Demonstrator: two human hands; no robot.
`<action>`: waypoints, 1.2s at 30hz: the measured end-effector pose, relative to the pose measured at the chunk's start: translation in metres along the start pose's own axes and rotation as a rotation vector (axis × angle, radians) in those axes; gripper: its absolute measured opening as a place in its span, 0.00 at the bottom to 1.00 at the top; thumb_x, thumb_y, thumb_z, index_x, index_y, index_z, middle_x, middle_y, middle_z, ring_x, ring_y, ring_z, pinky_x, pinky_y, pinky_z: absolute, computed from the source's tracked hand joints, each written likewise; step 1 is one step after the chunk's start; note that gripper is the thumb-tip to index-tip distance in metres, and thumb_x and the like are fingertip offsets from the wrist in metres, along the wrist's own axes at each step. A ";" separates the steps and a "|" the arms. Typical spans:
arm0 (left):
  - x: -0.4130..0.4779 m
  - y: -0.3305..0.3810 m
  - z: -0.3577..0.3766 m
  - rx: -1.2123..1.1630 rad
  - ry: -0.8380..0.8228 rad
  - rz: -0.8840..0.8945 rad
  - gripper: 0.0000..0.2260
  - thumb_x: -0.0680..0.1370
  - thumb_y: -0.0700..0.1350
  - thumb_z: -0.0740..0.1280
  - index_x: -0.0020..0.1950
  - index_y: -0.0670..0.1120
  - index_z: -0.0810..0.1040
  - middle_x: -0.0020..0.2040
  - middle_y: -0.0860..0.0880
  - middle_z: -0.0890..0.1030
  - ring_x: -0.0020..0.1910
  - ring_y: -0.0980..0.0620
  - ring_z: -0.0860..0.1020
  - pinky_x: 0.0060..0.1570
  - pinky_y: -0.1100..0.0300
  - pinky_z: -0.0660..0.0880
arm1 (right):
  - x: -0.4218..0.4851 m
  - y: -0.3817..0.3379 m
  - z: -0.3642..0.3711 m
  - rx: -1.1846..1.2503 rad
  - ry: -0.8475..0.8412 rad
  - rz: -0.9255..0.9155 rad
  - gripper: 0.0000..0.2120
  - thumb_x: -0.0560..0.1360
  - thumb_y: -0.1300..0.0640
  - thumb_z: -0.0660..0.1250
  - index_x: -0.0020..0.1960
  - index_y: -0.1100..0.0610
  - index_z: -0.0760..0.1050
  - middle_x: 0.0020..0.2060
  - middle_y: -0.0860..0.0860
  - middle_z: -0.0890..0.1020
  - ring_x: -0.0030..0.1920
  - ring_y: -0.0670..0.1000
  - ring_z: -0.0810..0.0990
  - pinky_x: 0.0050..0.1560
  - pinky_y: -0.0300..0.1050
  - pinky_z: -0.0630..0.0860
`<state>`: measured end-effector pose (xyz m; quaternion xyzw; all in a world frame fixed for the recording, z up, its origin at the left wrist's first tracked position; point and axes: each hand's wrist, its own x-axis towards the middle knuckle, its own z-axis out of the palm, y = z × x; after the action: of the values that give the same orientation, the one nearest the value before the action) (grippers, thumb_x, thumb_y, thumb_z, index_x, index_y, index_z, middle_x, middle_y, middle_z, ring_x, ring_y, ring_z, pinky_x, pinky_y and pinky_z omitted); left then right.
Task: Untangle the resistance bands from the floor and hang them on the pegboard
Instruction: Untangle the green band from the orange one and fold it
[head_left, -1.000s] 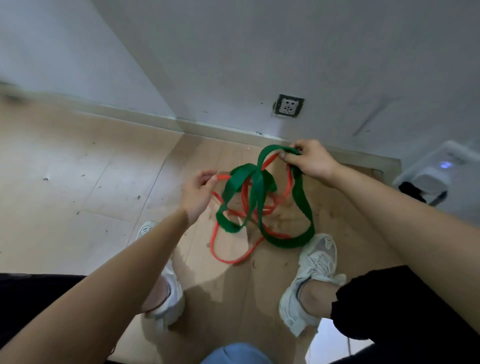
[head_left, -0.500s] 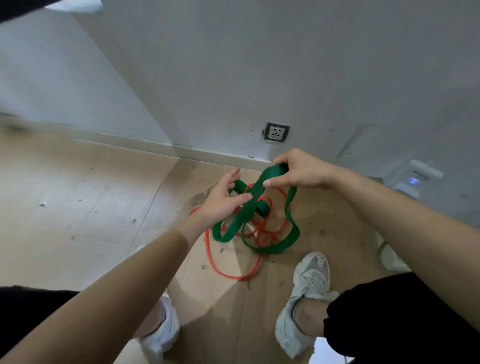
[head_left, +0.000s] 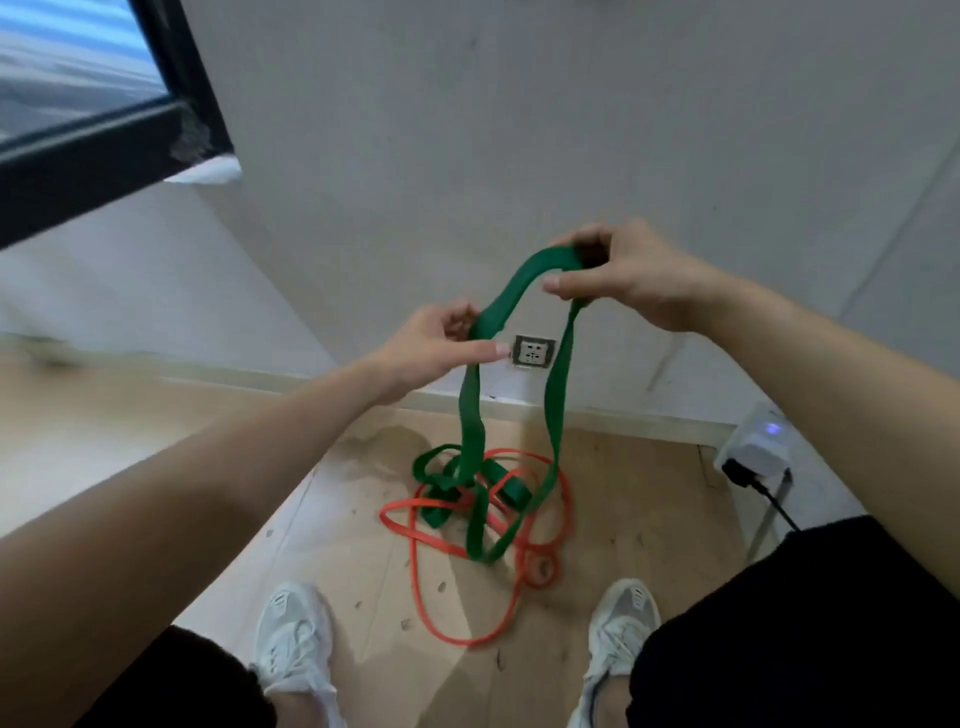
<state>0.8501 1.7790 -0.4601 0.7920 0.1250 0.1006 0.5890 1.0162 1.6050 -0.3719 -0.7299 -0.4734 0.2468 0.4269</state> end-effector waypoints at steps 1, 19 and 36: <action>0.003 0.012 -0.008 0.012 0.042 0.030 0.16 0.75 0.42 0.76 0.60 0.45 0.79 0.48 0.47 0.84 0.51 0.50 0.83 0.59 0.57 0.78 | 0.004 -0.004 -0.006 0.078 0.067 -0.010 0.12 0.73 0.61 0.76 0.55 0.58 0.80 0.44 0.56 0.84 0.42 0.53 0.83 0.51 0.54 0.79; 0.041 0.000 -0.076 0.298 -0.204 -0.232 0.08 0.76 0.51 0.71 0.46 0.48 0.86 0.49 0.51 0.86 0.54 0.51 0.81 0.66 0.52 0.72 | 0.036 0.062 0.018 -0.047 -0.350 0.303 0.13 0.81 0.51 0.67 0.39 0.53 0.81 0.33 0.44 0.80 0.39 0.45 0.78 0.52 0.44 0.74; 0.030 0.016 -0.063 0.112 -0.079 0.017 0.13 0.75 0.45 0.76 0.57 0.46 0.81 0.46 0.55 0.85 0.49 0.57 0.83 0.55 0.62 0.75 | 0.057 0.041 0.047 0.328 -0.174 0.135 0.17 0.72 0.47 0.70 0.52 0.59 0.76 0.44 0.52 0.81 0.47 0.48 0.82 0.55 0.51 0.73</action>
<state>0.8608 1.8415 -0.4263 0.8282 0.1004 0.0671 0.5473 1.0243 1.6674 -0.4286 -0.6566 -0.4118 0.4111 0.4799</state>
